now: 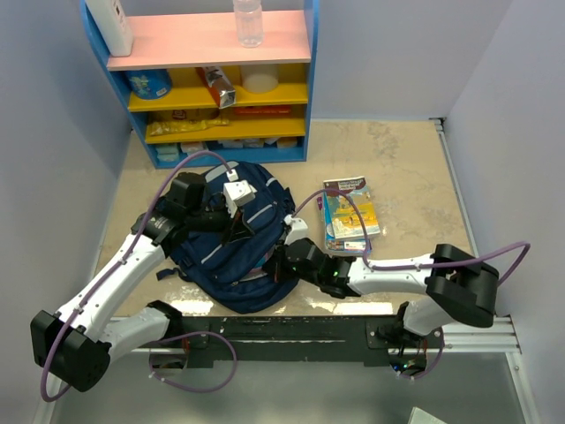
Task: Pack the student bag
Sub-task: Place the stationery in the student bag.
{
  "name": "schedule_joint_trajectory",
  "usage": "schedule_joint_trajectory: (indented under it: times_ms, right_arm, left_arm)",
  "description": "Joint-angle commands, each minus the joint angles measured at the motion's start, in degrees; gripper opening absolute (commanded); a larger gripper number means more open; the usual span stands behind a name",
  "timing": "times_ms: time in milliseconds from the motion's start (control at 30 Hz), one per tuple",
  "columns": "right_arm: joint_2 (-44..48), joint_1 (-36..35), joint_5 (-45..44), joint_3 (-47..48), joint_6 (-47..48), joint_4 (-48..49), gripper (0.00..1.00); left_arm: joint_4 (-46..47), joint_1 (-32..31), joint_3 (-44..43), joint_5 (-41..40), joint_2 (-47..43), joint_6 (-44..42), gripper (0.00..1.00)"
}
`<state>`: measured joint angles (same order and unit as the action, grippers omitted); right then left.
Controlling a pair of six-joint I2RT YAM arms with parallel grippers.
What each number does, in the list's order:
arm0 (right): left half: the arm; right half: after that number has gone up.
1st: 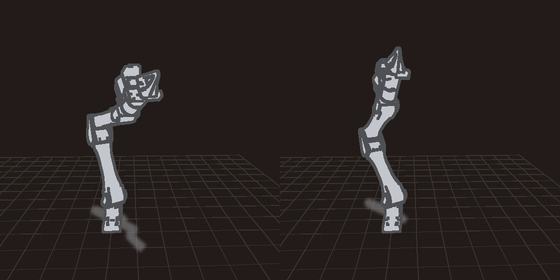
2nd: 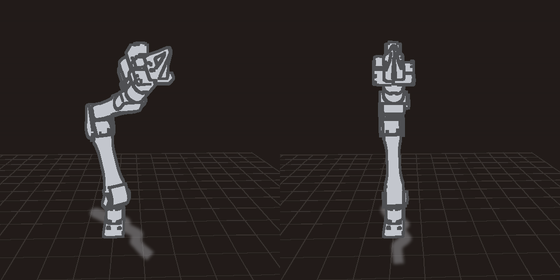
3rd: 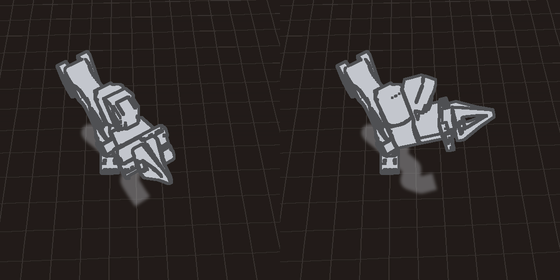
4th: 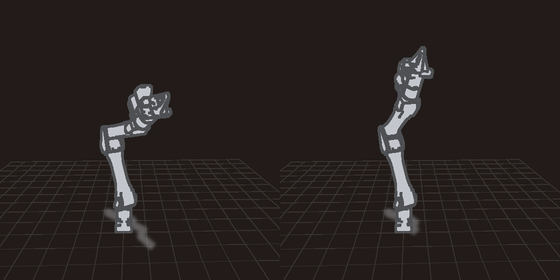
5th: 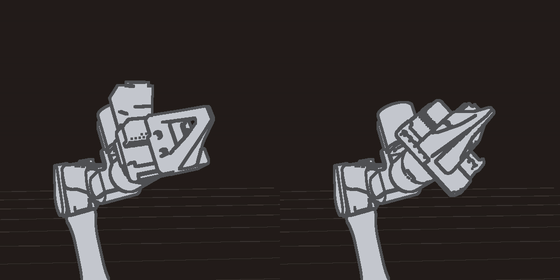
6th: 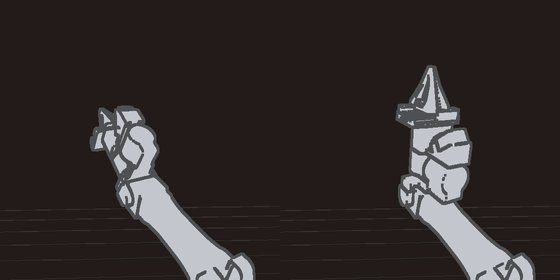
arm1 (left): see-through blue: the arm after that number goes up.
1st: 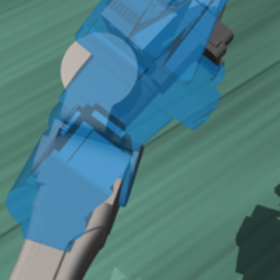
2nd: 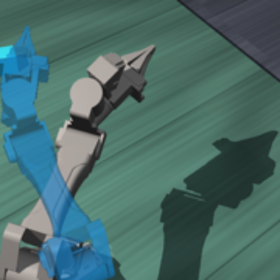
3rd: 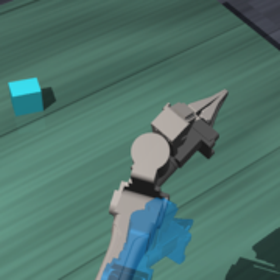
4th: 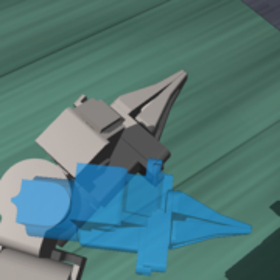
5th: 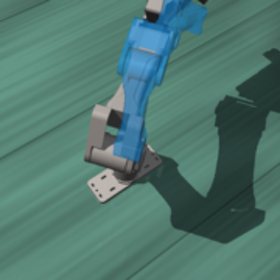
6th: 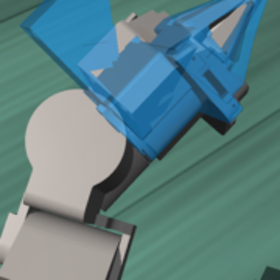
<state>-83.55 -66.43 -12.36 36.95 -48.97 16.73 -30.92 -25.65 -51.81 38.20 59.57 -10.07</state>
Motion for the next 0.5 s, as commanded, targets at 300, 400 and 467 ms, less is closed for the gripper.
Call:
schedule_joint_trajectory:
  times_ms: [300,400,467]
  right_arm:
    - [-11.7,-1.8,-9.9,5.2,7.8,26.1,0.0]
    - [-7.9,-2.0,-14.4,3.0,9.7,28.9,0.0]
    - [-5.3,-2.2,-15.9,1.2,12.0,30.5,0.0]
  left_arm:
    - [4.1,-0.2,-2.2,1.5,-1.3,0.1,0.0]
    - [3.2,-0.2,-1.9,1.4,-1.6,-0.6,0.0]
    - [3.0,-0.2,-1.5,1.4,-1.7,-1.0,0.0]
